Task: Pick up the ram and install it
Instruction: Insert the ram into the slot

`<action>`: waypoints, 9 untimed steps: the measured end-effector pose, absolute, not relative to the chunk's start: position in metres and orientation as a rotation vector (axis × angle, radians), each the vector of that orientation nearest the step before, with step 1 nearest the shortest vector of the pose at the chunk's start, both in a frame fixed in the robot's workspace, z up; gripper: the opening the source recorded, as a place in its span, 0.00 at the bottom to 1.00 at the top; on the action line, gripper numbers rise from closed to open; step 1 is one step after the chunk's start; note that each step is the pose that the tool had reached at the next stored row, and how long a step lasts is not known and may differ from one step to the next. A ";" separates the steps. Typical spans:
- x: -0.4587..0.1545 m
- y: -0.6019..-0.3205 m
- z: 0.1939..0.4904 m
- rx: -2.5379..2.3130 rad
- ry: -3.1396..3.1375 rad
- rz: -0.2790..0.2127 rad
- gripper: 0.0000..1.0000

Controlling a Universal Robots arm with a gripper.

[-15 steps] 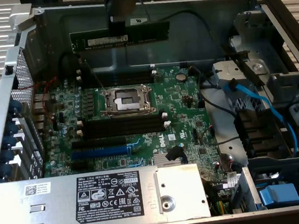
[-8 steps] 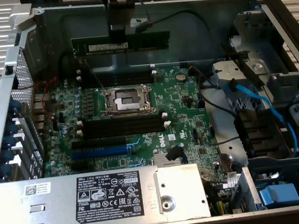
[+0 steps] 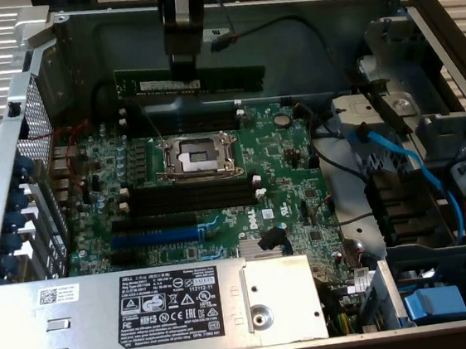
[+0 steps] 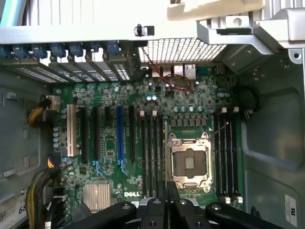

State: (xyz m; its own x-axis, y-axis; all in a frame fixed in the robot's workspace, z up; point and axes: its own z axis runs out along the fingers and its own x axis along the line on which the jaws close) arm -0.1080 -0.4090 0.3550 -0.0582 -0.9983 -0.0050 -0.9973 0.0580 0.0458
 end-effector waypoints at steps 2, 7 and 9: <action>-0.109 -0.409 0.351 2.134 -2.268 -0.057 0.12; -0.110 -0.409 0.343 2.131 -2.273 -0.060 0.12; -0.110 -0.409 0.340 2.134 -2.278 -0.062 0.12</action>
